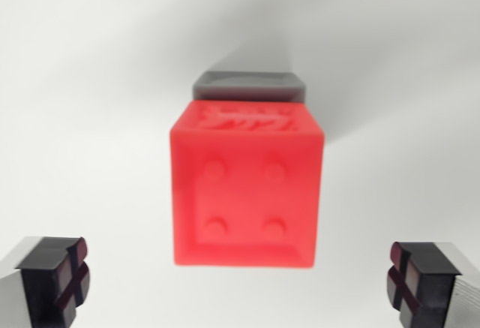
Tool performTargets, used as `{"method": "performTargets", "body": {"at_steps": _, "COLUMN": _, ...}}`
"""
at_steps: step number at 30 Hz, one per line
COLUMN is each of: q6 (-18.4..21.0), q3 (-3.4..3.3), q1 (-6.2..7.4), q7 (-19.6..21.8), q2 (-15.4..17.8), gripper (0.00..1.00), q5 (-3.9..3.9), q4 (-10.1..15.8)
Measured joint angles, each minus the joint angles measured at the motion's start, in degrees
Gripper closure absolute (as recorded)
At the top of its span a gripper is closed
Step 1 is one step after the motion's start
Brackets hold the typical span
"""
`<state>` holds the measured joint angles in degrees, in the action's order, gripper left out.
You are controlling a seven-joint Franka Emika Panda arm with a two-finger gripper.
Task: Destack cube
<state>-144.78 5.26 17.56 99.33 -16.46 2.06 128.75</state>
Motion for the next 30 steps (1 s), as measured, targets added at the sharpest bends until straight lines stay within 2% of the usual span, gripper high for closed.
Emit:
{"method": "performTargets", "body": {"at_steps": 12, "q6": -5.19, "q3": -0.53, "q1": 0.39, "q7": 0.59, "q2": -5.13, "gripper": 0.0, "q5": 0.84, "q4": 0.07}}
{"method": "performTargets", "body": {"at_steps": 21, "q6": -7.83, "q3": -1.13, "q1": 0.93, "q7": 0.72, "q2": -8.04, "gripper": 0.0, "q5": 1.01, "q4": -0.28}}
{"method": "performTargets", "body": {"at_steps": 27, "q6": -8.56, "q3": -1.42, "q1": 1.22, "q7": 0.73, "q2": -8.81, "gripper": 0.0, "q5": 1.01, "q4": -0.36}}
{"method": "performTargets", "body": {"at_steps": 28, "q6": -8.6, "q3": -1.44, "q1": 1.24, "q7": 0.73, "q2": -8.83, "gripper": 1.0, "q5": 1.01, "q4": -0.36}}
{"method": "performTargets", "body": {"at_steps": 30, "q6": -8.61, "q3": -1.46, "q1": 1.25, "q7": 0.73, "q2": -8.83, "gripper": 1.0, "q5": 1.01, "q4": -0.37}}
